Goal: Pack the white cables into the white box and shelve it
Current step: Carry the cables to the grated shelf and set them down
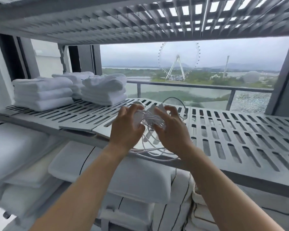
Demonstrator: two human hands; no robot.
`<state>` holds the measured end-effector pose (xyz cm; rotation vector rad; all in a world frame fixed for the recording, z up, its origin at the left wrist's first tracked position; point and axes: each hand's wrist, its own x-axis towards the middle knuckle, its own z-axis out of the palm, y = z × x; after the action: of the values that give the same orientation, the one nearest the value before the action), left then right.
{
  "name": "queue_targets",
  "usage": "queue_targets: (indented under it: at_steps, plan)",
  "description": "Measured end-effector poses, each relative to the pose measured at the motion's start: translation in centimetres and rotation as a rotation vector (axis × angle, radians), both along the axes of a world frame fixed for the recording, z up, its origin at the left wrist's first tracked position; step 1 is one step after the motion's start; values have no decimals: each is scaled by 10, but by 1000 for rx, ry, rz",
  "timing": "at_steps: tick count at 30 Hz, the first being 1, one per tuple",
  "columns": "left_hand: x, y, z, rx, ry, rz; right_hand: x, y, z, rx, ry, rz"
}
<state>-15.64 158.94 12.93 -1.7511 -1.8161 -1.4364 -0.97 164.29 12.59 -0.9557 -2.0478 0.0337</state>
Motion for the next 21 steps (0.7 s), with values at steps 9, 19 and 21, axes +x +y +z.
queue_targets:
  at_steps: [9, 19, 21]
  plan:
    - [-10, 97, 2, -99, 1, -56, -9, 88, 15, -94, -30, 11]
    - [-19, 144, -35, -472, 181, 86, 0, 132, -12, -192, -274, 28]
    - [-20, 146, -38, -517, 205, 114, 0, 133, -12, -200, -290, 16]
